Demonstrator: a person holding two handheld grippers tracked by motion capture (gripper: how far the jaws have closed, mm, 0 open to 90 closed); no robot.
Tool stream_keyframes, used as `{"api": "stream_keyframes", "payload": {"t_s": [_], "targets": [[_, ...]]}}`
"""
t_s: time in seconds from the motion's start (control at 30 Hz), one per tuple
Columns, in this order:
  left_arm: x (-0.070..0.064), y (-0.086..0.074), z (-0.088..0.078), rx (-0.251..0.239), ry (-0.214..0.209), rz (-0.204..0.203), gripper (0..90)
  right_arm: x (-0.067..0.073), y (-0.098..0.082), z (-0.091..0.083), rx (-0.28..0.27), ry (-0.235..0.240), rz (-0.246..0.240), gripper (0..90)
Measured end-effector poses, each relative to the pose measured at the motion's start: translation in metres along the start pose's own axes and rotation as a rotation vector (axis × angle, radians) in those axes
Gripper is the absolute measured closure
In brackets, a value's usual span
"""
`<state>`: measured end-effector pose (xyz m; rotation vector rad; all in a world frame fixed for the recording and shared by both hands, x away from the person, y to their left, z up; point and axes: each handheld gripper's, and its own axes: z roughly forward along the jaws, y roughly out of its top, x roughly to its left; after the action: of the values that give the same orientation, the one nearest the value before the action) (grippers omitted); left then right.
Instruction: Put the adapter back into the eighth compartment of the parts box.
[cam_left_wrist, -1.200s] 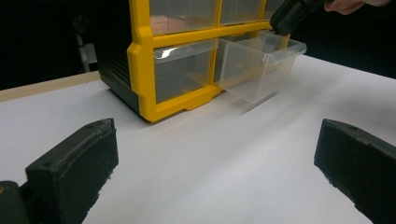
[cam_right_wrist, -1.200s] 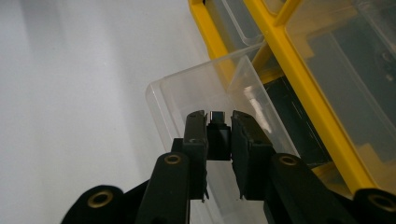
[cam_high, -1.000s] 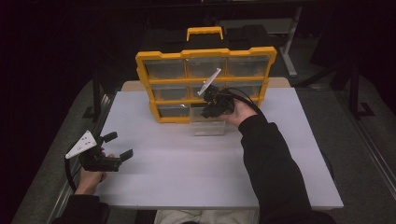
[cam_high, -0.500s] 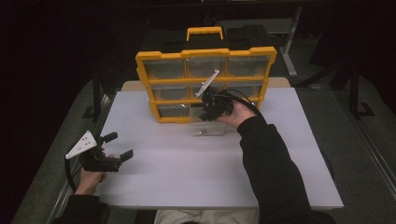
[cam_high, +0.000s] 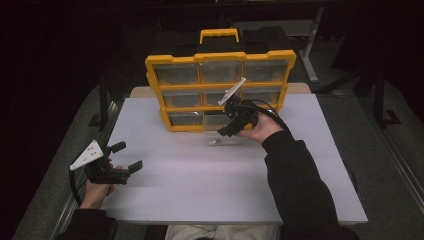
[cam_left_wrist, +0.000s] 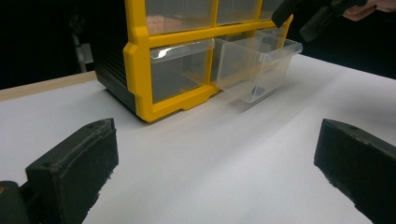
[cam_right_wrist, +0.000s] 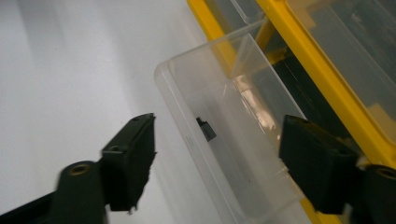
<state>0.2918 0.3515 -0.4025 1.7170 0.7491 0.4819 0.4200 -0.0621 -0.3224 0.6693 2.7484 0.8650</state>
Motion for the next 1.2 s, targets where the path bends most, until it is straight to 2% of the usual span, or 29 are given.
{"api": "stream_keyframes", "payload": {"t_s": [0.23, 0.4, 0.43, 0.5, 0.73, 0.97, 1.2], "targets": [[0.000, 0.000, 0.001, 0.001, 0.001, -0.002, 0.0, 0.002, -0.012, -0.010, -0.014, 0.001, 0.020, 13.4], [0.000, 0.000, 0.001, 0.002, 0.001, -0.004, 0.0, 0.002, -0.018, -0.016, -0.028, 0.013, 0.020, 10.9], [0.000, 0.000, 0.001, 0.003, -0.001, -0.004, 0.0, 0.003, -0.020, -0.019, -0.027, 0.012, 0.033, 4.4], [0.000, 0.000, 0.001, -0.001, 0.000, -0.006, 0.0, 0.005, -0.022, -0.022, -0.018, 0.003, 0.043, 2.7], [0.000, 0.000, 0.001, -0.003, 0.001, -0.007, 0.0, 0.010, -0.033, -0.034, -0.045, -0.015, 0.034, 0.3], [0.001, 0.000, 0.001, -0.005, 0.004, -0.011, 0.0, 0.010, -0.047, -0.047, -0.084, -0.034, 0.056, 0.0], [0.000, 0.000, 0.001, -0.005, 0.006, -0.012, 0.0, 0.008, -0.060, -0.052, -0.097, -0.046, 0.077, 0.0]]}}
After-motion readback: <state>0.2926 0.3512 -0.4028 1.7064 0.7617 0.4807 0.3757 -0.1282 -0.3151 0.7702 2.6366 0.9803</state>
